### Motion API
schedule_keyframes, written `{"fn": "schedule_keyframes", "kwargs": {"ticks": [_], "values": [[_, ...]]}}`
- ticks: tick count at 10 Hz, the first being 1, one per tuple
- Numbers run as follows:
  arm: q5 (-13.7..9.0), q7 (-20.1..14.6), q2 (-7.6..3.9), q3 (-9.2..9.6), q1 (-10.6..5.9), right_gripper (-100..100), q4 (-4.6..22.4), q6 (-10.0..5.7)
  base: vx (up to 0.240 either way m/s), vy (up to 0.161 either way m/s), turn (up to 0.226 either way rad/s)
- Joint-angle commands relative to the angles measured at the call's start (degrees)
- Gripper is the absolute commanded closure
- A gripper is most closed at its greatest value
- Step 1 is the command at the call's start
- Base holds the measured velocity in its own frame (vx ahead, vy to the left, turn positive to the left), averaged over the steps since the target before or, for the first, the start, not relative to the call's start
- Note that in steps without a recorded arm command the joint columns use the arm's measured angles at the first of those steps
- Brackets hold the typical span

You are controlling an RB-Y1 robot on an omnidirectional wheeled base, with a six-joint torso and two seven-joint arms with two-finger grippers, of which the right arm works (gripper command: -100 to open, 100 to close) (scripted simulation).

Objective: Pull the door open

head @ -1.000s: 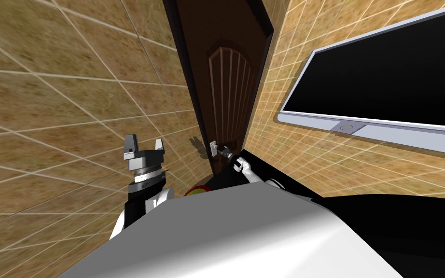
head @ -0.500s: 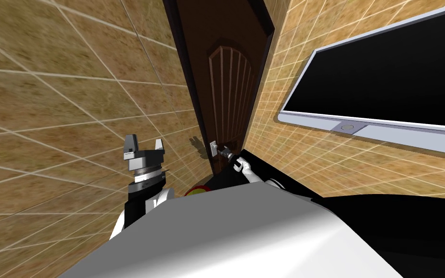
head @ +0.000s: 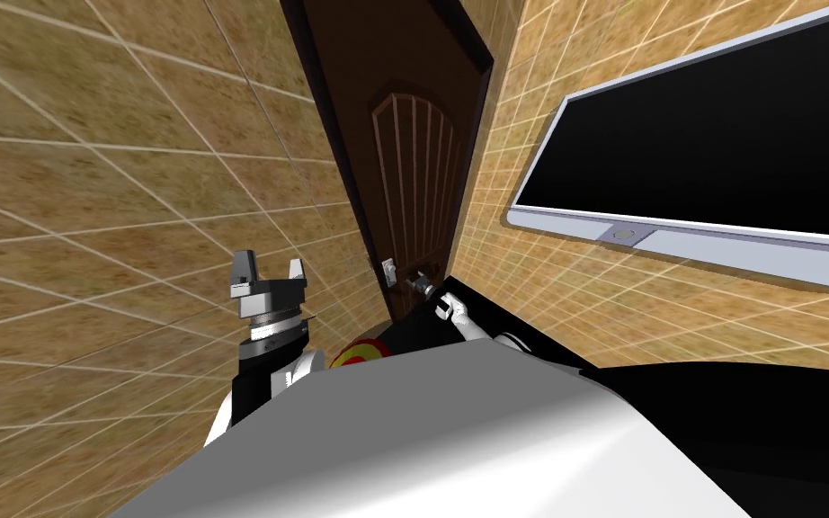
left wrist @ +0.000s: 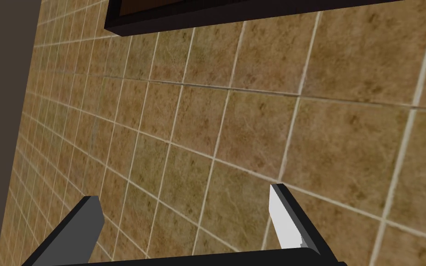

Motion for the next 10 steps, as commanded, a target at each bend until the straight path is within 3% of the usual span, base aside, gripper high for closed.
{"fn": "schedule_keyframes", "kwargs": {"ticks": [1,10], "values": [[0.0,0.2,-0.07,-0.17,-0.02,-100,0.1,0.04,-0.157,-0.199,0.010],[-0.1,2.2,-0.57,-2.03,-0.84,-100,1.3,0.57,-0.143,-0.187,0.022]]}}
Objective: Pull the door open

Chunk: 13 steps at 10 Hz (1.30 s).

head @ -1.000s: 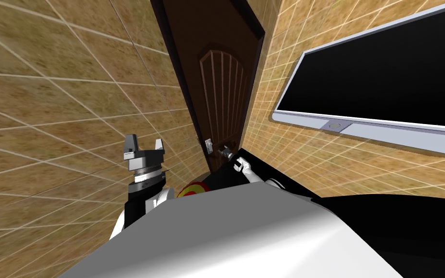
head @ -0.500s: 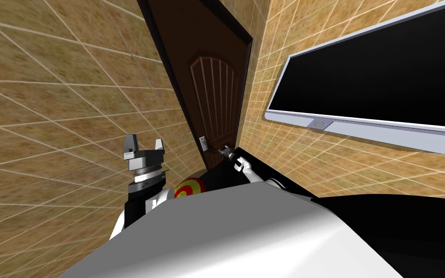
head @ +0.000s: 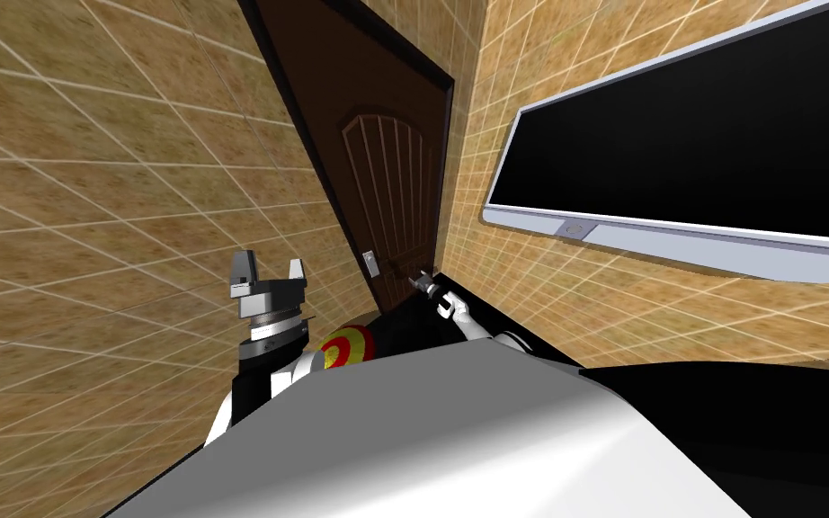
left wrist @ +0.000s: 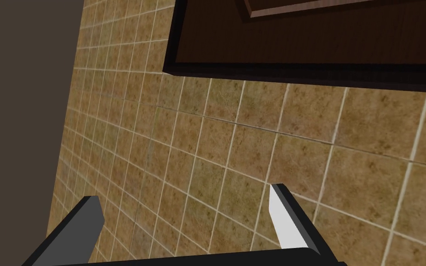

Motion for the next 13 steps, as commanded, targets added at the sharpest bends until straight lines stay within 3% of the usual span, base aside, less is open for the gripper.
{"fn": "schedule_keyframes", "kwargs": {"ticks": [1,4,6,13], "values": [[0.0,0.6,-0.05,-0.55,-0.30,-100,0.4,0.16,-0.125,-0.150,0.043],[-0.2,2.4,0.03,-2.21,-1.03,-100,1.5,0.64,-0.139,-0.143,0.067],[-0.3,4.2,0.72,-3.96,-1.81,-100,2.6,1.14,-0.083,-0.080,0.131],[-0.5,7.3,4.17,-6.88,-3.10,-100,4.5,1.97,0.130,0.139,0.063]]}}
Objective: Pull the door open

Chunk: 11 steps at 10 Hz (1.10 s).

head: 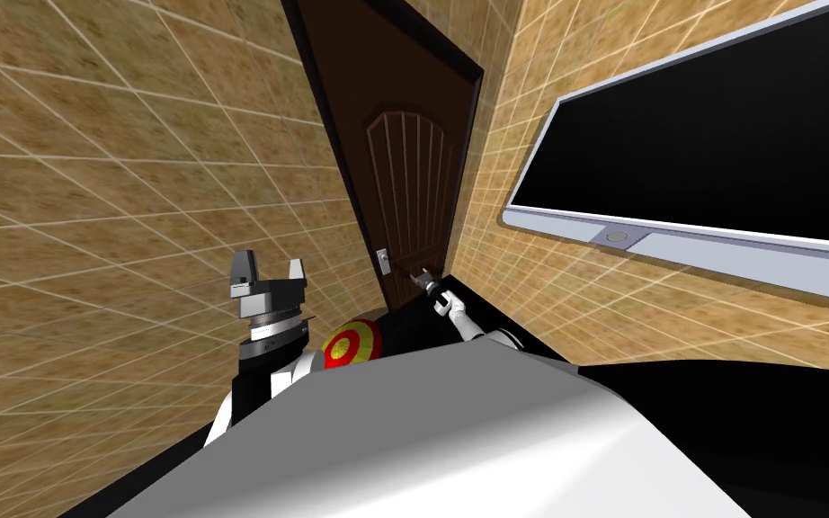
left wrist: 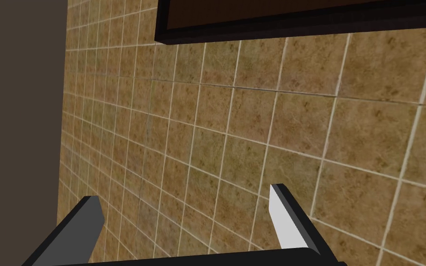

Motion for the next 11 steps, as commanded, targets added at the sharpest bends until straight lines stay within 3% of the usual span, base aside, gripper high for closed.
{"fn": "schedule_keyframes", "kwargs": {"ticks": [1,7,11], "values": [[0.0,0.2,0.62,-0.20,0.00,-100,-0.1,0.29,0.128,0.132,0.031],[0.0,1.2,3.24,-1.16,-0.43,-100,0.5,0.56,0.173,0.163,0.029],[-0.1,1.5,4.44,-1.47,-0.57,-100,0.7,0.65,0.168,0.115,0.014]]}}
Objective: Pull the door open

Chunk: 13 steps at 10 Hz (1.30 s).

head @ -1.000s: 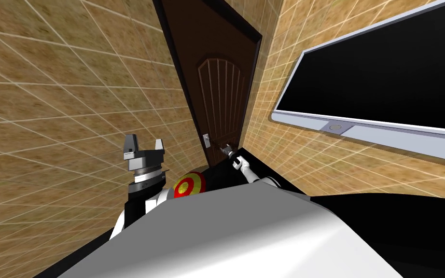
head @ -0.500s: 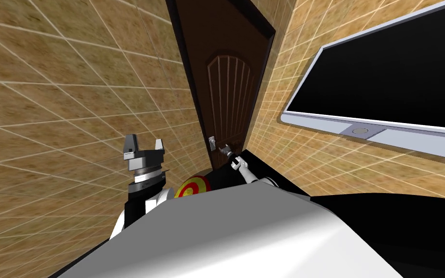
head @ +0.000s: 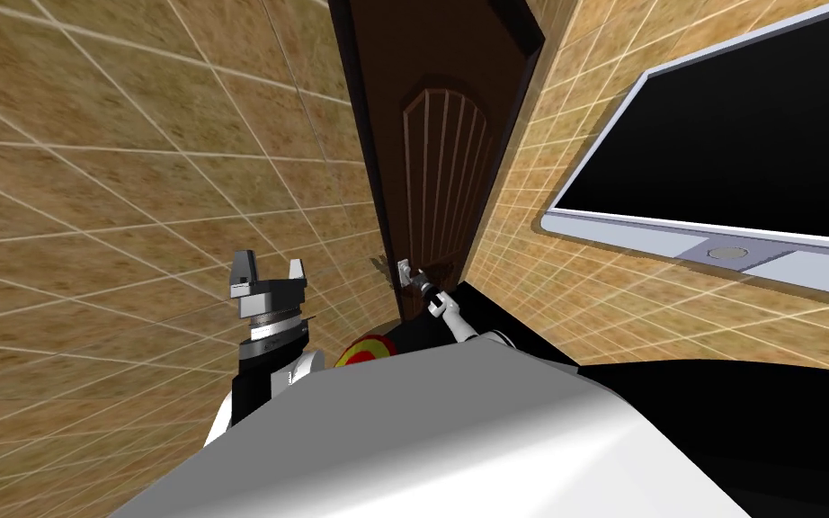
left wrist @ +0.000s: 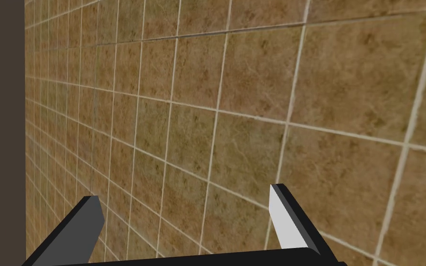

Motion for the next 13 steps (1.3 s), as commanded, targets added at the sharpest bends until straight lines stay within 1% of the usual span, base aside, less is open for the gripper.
{"fn": "schedule_keyframes", "kwargs": {"ticks": [1,3,4,5,10,11,13], "values": [[0.0,0.0,0.43,0.02,0.11,-100,-0.2,0.15,0.176,0.094,0.008],[0.0,0.1,0.93,-0.09,0.06,-100,-0.1,0.18,0.185,0.101,0.007],[0.0,0.2,0.83,-0.11,0.05,-100,-0.1,0.10,0.075,0.035,-0.001],[0.0,0.2,0.83,-0.11,0.05,100,-0.1,0.10,-0.009,-0.002,0.001],[0.0,0.2,0.83,-0.11,0.05,100,-0.1,0.10,-0.014,-0.007,0.003],[-0.8,-0.9,0.41,-0.05,0.27,100,0.1,0.20,-0.063,-0.065,0.069],[-1.8,-2.1,-0.03,-0.07,0.36,100,0.0,0.19,-0.130,-0.098,0.076]]}}
